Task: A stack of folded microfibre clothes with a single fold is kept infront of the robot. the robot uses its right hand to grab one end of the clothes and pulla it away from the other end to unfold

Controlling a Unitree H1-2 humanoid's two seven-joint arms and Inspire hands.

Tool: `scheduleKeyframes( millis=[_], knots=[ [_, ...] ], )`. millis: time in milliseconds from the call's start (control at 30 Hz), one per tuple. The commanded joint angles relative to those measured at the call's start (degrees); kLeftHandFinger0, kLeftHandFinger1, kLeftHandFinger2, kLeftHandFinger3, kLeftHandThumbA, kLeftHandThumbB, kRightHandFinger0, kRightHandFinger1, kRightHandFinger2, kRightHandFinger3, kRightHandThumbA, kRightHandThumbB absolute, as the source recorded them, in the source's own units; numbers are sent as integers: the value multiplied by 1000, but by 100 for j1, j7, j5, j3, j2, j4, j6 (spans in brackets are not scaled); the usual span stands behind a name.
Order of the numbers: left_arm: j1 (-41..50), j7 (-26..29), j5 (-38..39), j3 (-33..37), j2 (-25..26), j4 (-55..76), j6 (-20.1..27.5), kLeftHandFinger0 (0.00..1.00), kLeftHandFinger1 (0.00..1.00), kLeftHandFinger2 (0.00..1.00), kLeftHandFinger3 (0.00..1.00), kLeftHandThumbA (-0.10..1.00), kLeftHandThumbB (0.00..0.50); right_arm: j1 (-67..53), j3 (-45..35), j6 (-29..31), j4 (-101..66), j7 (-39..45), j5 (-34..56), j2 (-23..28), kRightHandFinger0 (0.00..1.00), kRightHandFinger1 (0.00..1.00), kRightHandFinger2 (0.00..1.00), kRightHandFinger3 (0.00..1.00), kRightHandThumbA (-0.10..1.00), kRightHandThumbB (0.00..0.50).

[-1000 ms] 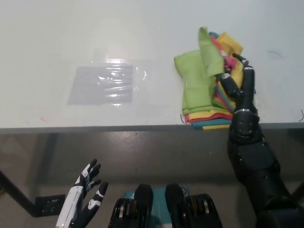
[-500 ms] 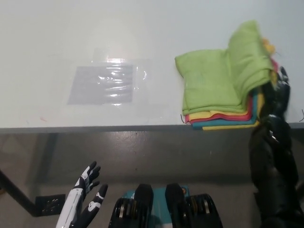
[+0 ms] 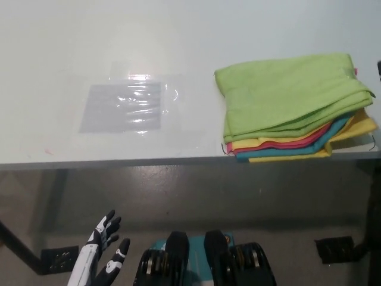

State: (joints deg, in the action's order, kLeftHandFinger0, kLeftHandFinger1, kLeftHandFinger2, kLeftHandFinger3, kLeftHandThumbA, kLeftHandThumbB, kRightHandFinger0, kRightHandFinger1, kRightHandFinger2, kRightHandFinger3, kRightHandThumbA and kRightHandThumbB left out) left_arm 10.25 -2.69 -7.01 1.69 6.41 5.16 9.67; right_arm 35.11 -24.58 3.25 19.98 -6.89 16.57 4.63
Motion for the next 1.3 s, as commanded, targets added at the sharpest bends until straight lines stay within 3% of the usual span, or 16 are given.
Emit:
scheduleKeyframes(
  millis=[0, 100, 133, 167, 300, 400, 467, 500, 600, 733, 833, 967, 1233, 1267],
  knots=[
    [58, 88, -104, -77, 112, 105, 288, 1000, 1000, 972, 1000, 723, 190, -73, 397, -23, -820, -107, -605, 245, 1000, 1000, 1000, 1000, 1000, 337],
    [64, 86, -106, -97, 130, 113, 259, 1000, 1000, 955, 1000, 714, 190, -185, 564, -159, -1350, -146, -815, 375, 1000, 1000, 1000, 1000, 1000, 288],
    [56, 72, -92, -99, 132, 113, 257, 1000, 1000, 954, 1000, 711, 190, -201, 610, -92, -1548, -187, -933, 427, 1000, 1000, 1000, 1000, 1000, 365],
    [44, 72, -104, -105, 136, 124, 230, 1000, 1000, 956, 1000, 717, 193, -203, 623, -107, -1734, -176, -926, 480, 1000, 1000, 1000, 1000, 1000, 295],
    [1, 64, -62, -126, 116, 84, 219, 1000, 997, 957, 1000, 707, 205, -255, 700, -207, -3104, -157, -1049, 567, 1000, 1000, 1000, 1000, 1000, 397],
    [-15, 80, -134, -113, 107, 73, 178, 1000, 1000, 977, 1000, 724, 205, -454, 915, -322, -4293, -45, -1444, 550, 1000, 1000, 1000, 1000, 1000, 312],
    [-16, 82, -154, -108, 108, 66, 178, 1000, 1000, 988, 1000, 740, 208, -620, 1036, -405, -4970, 10, -1595, 441, 1000, 1000, 1000, 1000, 1000, 303],
    [-43, 73, -160, -100, 115, 40, 187, 1000, 1000, 998, 1000, 742, 202, -773, 1117, -497, -5398, 58, -1565, 359, 1000, 1000, 1000, 1000, 1000, 337],
    [-71, 91, -180, -99, 107, 17, 224, 1000, 1000, 1000, 1000, 748, 200, -1123, 1371, -415, -5994, 234, -1536, 221, 1000, 1000, 1000, 1000, 1000, 341],
    [-101, 59, -111, -116, 128, 50, 252, 1000, 1000, 1000, 1000, 785, 208, -2483, 2265, 123, -6807, 759, -2341, -181, 1000, 1000, 1000, 1000, 1000, 293],
    [-111, 13, -10, -111, 132, 17, 303, 1000, 1000, 1000, 1000, 798, 216, -3289, 2722, 479, -6738, 848, -2496, -287, 1000, 1000, 1000, 1000, 1000, 303],
    [-144, -93, 163, -82, 151, -14, 385, 1000, 1000, 1000, 1000, 824, 244, -4329, 2948, 1609, -5687, 668, -2659, -145, 1000, 1000, 1000, 1000, 1000, 280],
    [-46, -217, 305, 1, 143, -78, 449, 1000, 1000, 1000, 1000, 852, 289, -5130, 2873, 2032, -3591, 324, -2639, -5, 1000, 1000, 1000, 1000, 1000, 317],
    [-44, -227, 316, 4, 140, -96, 456, 1000, 1000, 1000, 1000, 852, 291, -5077, 2841, 2163, -3201, 273, -2588, -11, 1000, 1000, 1000, 1000, 1000, 297]
  ],
)
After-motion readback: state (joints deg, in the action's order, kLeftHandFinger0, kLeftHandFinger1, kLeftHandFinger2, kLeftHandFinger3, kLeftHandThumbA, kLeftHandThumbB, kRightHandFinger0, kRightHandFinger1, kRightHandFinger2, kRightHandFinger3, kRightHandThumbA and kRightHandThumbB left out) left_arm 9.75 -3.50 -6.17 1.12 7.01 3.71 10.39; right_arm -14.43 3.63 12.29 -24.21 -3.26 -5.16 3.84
